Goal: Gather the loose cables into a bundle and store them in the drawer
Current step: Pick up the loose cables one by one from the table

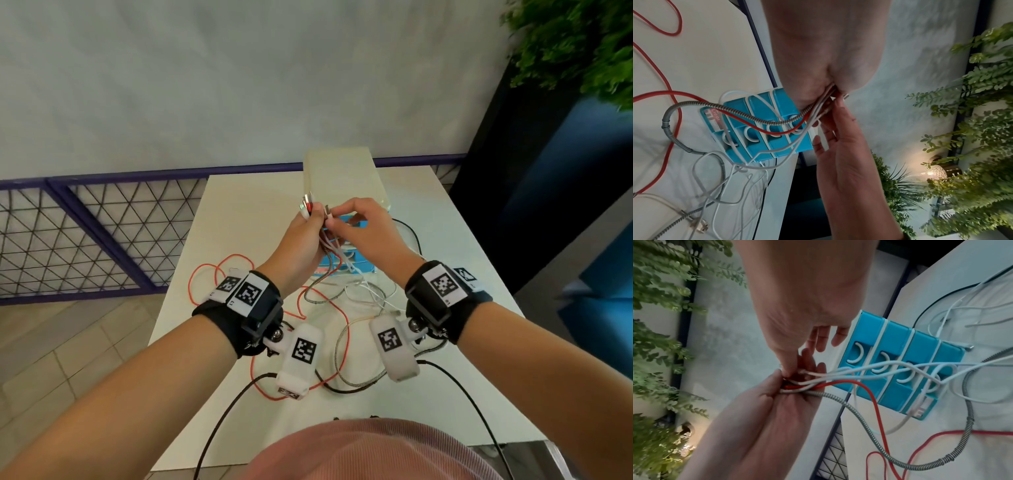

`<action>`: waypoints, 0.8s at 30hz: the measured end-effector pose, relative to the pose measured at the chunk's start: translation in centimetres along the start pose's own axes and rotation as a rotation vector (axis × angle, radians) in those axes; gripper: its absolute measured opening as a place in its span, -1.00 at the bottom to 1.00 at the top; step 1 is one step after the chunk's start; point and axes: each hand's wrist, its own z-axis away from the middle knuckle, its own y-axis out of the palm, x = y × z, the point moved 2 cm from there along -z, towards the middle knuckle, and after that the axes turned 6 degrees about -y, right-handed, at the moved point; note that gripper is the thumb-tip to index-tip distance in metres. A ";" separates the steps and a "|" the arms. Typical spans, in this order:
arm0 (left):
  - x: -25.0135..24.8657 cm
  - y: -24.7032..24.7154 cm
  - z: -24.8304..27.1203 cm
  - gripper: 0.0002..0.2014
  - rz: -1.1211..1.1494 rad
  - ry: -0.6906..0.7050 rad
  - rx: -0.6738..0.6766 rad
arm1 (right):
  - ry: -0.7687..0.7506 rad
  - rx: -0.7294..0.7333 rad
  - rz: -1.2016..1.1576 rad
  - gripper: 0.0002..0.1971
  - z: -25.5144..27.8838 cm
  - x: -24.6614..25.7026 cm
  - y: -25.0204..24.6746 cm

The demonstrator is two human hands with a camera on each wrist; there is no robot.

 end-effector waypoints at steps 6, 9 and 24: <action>0.6 0.0 -0.4 -0.74 -0.119 -0.003 -0.106 | 0.132 0.094 -0.237 -0.78 0.7 -2.4 -0.5; 0.5 0.3 -0.3 -0.77 -0.074 -0.029 -0.103 | 0.258 -0.097 -0.041 -0.74 -0.3 -6.9 -2.3; 0.8 -0.3 -1.0 -0.70 -0.011 -0.212 0.005 | 0.595 0.546 1.119 -0.58 -2.0 -21.5 -4.9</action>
